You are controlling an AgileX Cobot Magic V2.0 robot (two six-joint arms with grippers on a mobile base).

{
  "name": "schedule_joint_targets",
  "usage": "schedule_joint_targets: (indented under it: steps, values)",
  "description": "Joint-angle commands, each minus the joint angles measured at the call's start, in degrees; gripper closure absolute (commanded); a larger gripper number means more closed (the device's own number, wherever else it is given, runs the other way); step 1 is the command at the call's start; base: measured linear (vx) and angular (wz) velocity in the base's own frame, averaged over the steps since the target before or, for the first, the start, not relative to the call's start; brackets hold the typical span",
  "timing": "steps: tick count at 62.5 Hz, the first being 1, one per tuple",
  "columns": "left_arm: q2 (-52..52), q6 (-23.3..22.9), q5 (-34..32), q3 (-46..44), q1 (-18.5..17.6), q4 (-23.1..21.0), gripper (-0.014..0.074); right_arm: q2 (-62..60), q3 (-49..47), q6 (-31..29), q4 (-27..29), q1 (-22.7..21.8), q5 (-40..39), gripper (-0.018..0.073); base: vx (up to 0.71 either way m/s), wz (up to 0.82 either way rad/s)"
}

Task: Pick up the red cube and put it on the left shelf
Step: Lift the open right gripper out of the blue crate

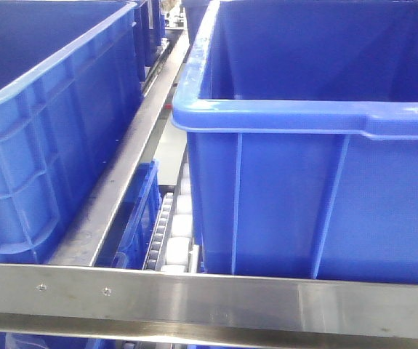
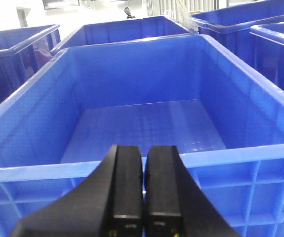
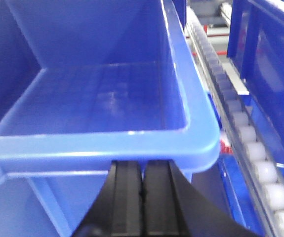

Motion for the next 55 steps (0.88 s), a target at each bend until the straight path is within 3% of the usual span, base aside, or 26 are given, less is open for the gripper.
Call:
schedule_joint_targets:
  steps: [1,55]
  values:
    - [0.46,0.0,-4.83,1.26,-0.34,-0.37,0.0491,-1.1,-1.43,-1.53,0.16,-0.41,-7.68,0.0508,0.0,0.0]
    - [0.46,0.0,-4.83,1.26,-0.34,-0.37,0.0491,-1.1,-1.43,-1.51,0.16,-0.41,-6.61,0.0508,0.0,0.0]
